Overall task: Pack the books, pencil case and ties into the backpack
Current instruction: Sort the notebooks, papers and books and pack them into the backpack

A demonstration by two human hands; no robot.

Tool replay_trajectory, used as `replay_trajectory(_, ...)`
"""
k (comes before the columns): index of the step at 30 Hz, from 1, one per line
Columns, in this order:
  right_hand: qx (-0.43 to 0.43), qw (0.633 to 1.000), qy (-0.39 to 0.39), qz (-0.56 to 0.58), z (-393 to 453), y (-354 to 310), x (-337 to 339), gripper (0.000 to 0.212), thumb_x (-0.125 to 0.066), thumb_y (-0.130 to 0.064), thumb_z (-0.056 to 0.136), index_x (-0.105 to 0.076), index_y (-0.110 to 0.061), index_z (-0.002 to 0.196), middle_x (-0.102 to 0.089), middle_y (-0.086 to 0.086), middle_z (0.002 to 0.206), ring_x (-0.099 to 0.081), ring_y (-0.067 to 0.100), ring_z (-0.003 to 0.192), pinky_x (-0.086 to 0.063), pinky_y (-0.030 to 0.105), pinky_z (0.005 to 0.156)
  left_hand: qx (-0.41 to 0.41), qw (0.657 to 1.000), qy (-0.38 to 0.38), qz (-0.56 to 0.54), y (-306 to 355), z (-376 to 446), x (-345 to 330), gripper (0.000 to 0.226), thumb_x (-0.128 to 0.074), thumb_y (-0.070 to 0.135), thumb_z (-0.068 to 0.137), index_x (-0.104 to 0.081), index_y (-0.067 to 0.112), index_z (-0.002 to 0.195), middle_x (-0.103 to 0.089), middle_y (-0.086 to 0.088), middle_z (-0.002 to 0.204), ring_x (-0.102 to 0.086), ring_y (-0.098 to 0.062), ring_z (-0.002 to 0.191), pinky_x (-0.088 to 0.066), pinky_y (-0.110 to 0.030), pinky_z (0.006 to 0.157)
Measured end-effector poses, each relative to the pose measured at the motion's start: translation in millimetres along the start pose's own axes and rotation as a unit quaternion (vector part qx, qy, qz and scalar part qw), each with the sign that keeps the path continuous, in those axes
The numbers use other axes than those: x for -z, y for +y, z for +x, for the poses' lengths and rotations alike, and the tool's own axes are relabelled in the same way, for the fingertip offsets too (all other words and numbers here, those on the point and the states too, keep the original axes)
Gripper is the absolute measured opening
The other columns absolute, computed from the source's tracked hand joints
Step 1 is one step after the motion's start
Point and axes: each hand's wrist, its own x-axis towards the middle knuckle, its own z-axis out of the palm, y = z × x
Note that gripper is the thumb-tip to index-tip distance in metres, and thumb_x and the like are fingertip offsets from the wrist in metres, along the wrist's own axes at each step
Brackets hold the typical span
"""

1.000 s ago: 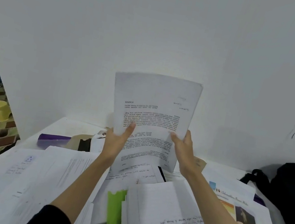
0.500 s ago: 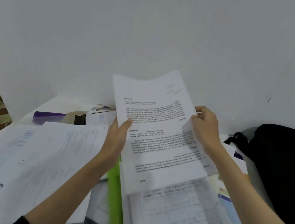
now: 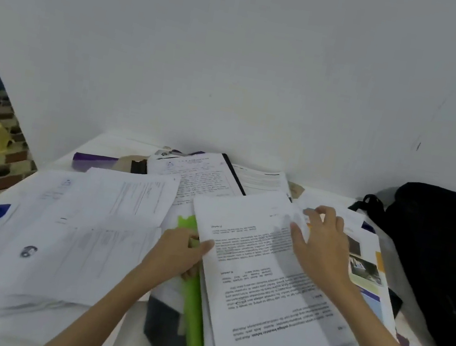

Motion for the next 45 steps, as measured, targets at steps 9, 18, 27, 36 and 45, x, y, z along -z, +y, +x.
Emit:
replay_trajectory(9, 0.123, 0.944, -0.216, 0.217, 5, -156, -46, 0.045, -0.050, -0.035, 0.095, -0.049, -0.010, 0.132, -0.051, 0.004, 0.133, -0.031, 0.019, 0.130, -0.035, 0.030, 0.096, 0.116, 0.950, 0.266, 0.119, -99, -3, 112, 0.041, -0.058, 0.034, 0.091, -0.057, 0.010, 0.124, -0.053, -0.011, 0.133, -0.045, -0.027, 0.124, -0.030, -0.036, 0.105)
replay_trajectory(18, 0.037, 0.935, -0.284, 0.209, 8, -221, -96, 0.041, -0.047, -0.021, 0.091, -0.040, -0.002, 0.127, -0.045, 0.017, 0.129, -0.035, 0.034, 0.124, -0.035, 0.034, 0.095, 0.315, 0.893, 0.258, 0.189, -165, -11, 154, 0.068, -0.036, 0.058, 0.093, -0.033, 0.010, 0.142, -0.034, -0.015, 0.147, -0.032, -0.034, 0.134, -0.027, -0.047, 0.109)
replay_trajectory(27, 0.009, 0.900, -0.302, 0.313, 10, -256, -109, 0.045, -0.051, -0.013, 0.089, -0.032, 0.001, 0.127, -0.052, 0.012, 0.110, -0.048, 0.022, 0.098, -0.041, 0.030, 0.080, 0.326, 0.878, 0.337, 0.103, -174, -14, 167, 0.079, -0.055, 0.052, 0.087, -0.024, 0.007, 0.144, -0.033, -0.019, 0.147, -0.033, -0.037, 0.133, -0.033, -0.050, 0.106)
replay_trajectory(36, 0.018, 0.896, -0.307, 0.320, 5, -265, -120, 0.033, -0.050, -0.011, 0.087, -0.039, 0.000, 0.117, -0.055, 0.014, 0.106, -0.051, 0.021, 0.091, -0.039, 0.027, 0.065, 0.254, 0.872, 0.404, 0.109, -160, -15, 179, 0.053, -0.069, 0.035, 0.083, -0.051, 0.000, 0.120, -0.049, -0.019, 0.128, -0.050, -0.031, 0.114, -0.044, -0.039, 0.093)
replay_trajectory(45, -0.048, 0.858, -0.325, 0.394, 13, -256, -128, 0.051, -0.053, -0.011, 0.089, -0.035, -0.003, 0.136, -0.050, 0.006, 0.116, -0.045, 0.016, 0.096, -0.038, 0.026, 0.078, 0.226, 0.923, 0.221, -0.219, -149, -14, 205, 0.064, -0.074, 0.007, 0.077, -0.044, 0.019, 0.131, -0.060, -0.011, 0.121, -0.061, -0.034, 0.104, -0.050, -0.053, 0.091)
